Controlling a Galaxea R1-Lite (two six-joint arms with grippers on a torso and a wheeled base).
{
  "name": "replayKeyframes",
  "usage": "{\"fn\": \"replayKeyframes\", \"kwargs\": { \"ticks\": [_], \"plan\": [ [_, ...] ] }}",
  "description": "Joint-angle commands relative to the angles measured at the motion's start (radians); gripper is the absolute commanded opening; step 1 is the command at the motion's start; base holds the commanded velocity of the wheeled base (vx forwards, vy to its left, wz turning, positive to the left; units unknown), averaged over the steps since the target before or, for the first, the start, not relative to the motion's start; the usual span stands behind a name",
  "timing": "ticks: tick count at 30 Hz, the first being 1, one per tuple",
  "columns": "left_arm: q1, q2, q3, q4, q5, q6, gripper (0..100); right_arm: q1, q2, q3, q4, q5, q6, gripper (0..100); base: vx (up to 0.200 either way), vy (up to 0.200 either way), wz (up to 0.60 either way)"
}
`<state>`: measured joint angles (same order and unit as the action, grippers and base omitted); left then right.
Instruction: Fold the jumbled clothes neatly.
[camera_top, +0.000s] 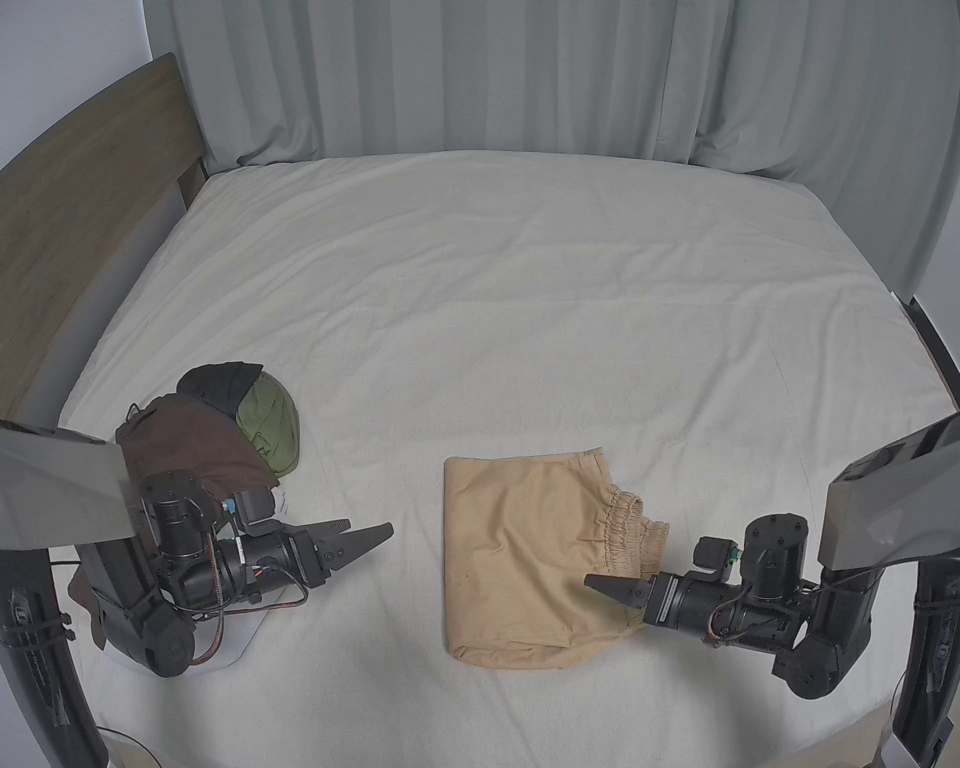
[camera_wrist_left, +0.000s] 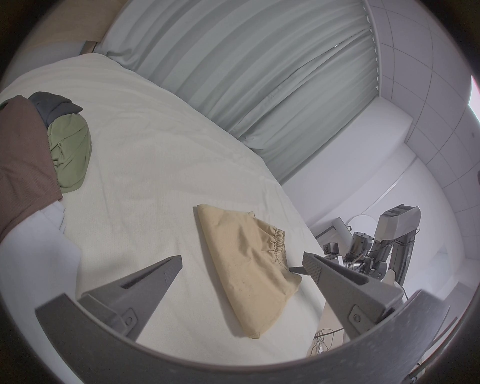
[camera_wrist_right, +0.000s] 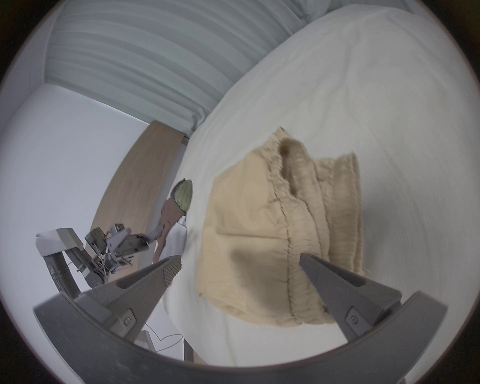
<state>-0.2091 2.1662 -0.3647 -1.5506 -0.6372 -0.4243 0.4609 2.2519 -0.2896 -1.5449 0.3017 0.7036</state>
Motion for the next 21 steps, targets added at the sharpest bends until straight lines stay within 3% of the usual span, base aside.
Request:
{"fn": "replayKeyframes", "kwargs": {
  "ticks": [1,14,21],
  "plan": [
    [0.001,0.018,0.000,0.000,-0.001,-0.001,100,0.005,0.051,0.033,0.000,-0.001,-0.003,100,0.000,0.000,0.00],
    [-0.004,0.032,0.000,0.000,-0.001,0.013,100,0.004,0.069,0.047,-0.001,-0.001,-0.018,100,0.000,0.000,0.00],
    [-0.006,0.041,0.000,0.000,-0.001,0.025,100,-0.045,-0.029,-0.079,-0.001,-0.007,-0.012,100,0.000,0.000,0.00]
  ]
}}
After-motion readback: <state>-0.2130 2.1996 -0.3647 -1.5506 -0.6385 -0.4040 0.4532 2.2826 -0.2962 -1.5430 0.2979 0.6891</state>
